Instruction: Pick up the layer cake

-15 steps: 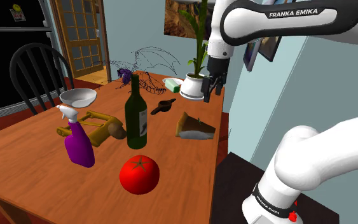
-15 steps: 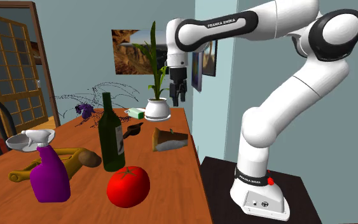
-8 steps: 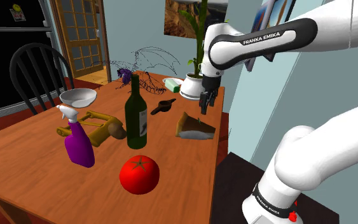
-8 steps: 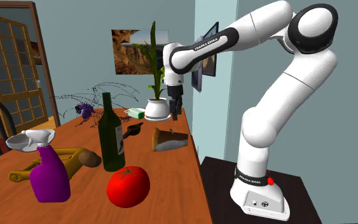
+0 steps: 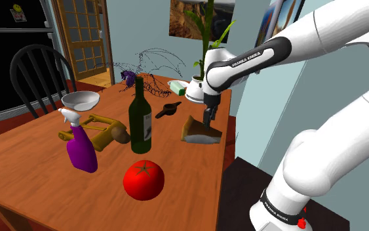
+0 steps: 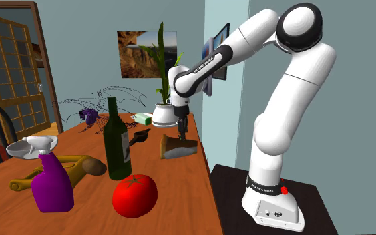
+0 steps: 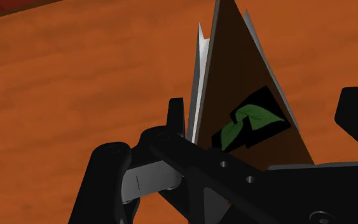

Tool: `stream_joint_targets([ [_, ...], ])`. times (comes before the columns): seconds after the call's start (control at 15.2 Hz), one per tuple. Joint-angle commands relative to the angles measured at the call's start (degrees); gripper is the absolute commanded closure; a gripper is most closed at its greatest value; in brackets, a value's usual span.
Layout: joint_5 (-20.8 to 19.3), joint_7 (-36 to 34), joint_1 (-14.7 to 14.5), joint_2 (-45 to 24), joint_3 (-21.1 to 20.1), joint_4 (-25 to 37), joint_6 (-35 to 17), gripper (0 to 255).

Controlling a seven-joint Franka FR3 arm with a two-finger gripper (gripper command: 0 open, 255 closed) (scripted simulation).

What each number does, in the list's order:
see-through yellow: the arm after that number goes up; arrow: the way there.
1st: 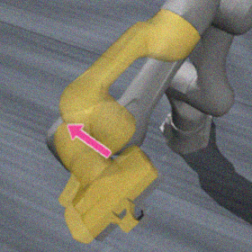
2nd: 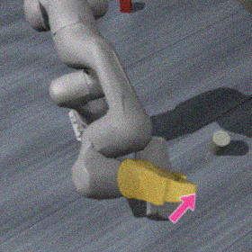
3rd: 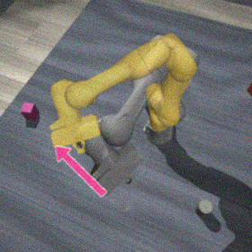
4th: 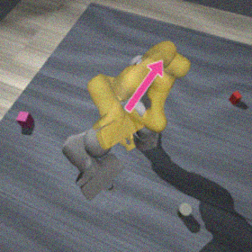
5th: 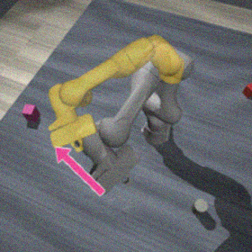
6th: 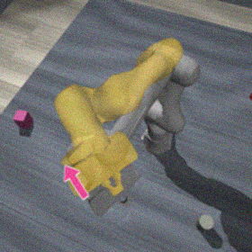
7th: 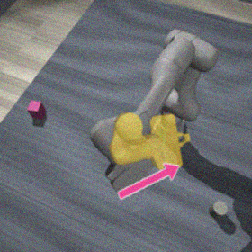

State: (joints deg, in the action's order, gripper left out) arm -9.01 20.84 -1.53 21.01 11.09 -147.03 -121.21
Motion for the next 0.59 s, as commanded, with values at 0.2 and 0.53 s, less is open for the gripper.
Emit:
stream_joint_targets([
  [0.2, -0.2, 0.1, 0.1, -2.5, 0.5, -2.3, -4.9, 0],
  [0.53, -0.2, 0.1, 0.1, -2.9, 0.5, -2.5, -5.4, 255],
])
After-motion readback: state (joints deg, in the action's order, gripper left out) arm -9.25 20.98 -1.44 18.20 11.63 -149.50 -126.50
